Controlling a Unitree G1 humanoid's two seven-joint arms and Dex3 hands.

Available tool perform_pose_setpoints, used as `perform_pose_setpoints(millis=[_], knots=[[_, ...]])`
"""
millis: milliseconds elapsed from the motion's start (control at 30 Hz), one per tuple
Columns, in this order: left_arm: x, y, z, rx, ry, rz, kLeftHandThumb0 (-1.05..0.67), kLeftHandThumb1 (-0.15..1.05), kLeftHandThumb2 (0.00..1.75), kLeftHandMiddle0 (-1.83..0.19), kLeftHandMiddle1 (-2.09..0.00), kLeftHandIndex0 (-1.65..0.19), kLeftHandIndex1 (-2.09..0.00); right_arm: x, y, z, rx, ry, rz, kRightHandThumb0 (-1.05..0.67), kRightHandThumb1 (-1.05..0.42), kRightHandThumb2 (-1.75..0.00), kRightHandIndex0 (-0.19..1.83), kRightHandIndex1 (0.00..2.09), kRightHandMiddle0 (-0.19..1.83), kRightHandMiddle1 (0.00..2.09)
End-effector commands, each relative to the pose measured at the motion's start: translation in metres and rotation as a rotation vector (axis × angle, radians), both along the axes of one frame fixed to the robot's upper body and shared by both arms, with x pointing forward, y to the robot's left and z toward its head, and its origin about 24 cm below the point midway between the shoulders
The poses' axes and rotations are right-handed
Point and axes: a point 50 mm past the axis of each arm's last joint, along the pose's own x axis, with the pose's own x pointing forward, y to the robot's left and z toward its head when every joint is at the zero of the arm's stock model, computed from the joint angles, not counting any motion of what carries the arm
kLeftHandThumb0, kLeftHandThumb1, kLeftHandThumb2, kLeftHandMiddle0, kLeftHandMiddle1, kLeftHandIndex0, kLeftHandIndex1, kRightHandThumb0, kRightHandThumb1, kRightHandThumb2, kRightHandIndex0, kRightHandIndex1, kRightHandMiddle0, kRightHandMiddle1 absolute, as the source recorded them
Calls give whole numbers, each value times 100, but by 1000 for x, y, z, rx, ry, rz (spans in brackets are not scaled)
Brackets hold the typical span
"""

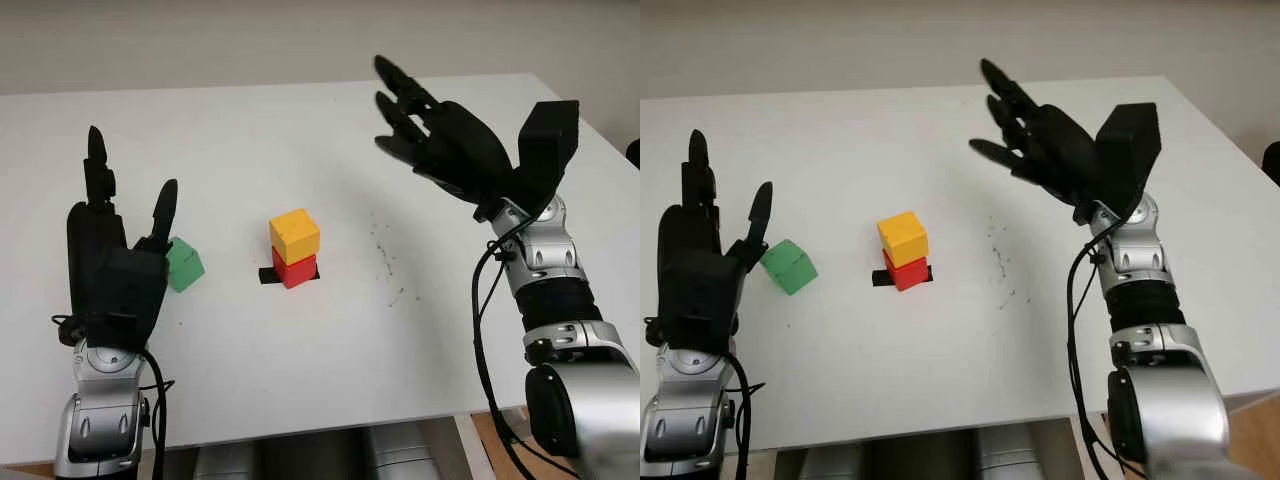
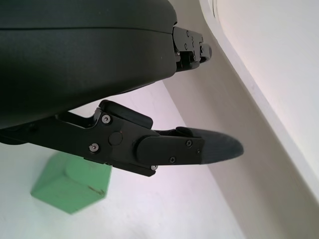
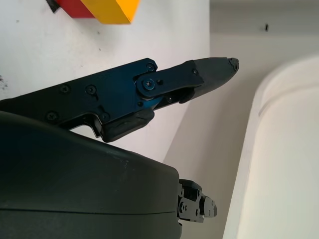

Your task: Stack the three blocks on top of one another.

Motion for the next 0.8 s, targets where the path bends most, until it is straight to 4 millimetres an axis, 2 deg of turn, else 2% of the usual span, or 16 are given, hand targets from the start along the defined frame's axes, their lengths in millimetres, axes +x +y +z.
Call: perform_pose_setpoints(millis=[0,300,467,767], knots=[[-3,2,12,96,17,-4,-67,105,13,-16,-8,-7,-12,-1,0,2,28,-3,-18,-69,-105,-19,-7,7,3,11],[-12,8,25,331,294,-35,-77,103,6,-9,-3,-12,-11,1,0,-8,54,61,-38,-65,-105,-16,-6,6,9,12],[-14,13,28,327,431,-87,-78,98,4,-1,-2,-11,-8,2,-1,-7,36,42,-61,-63,-105,-17,-4,7,10,12],[-18,13,31,357,558,-136,-86,98,5,1,-4,-15,-8,2,-2,-7,13,32,-66,-59,-105,-11,-3,6,14,13]])
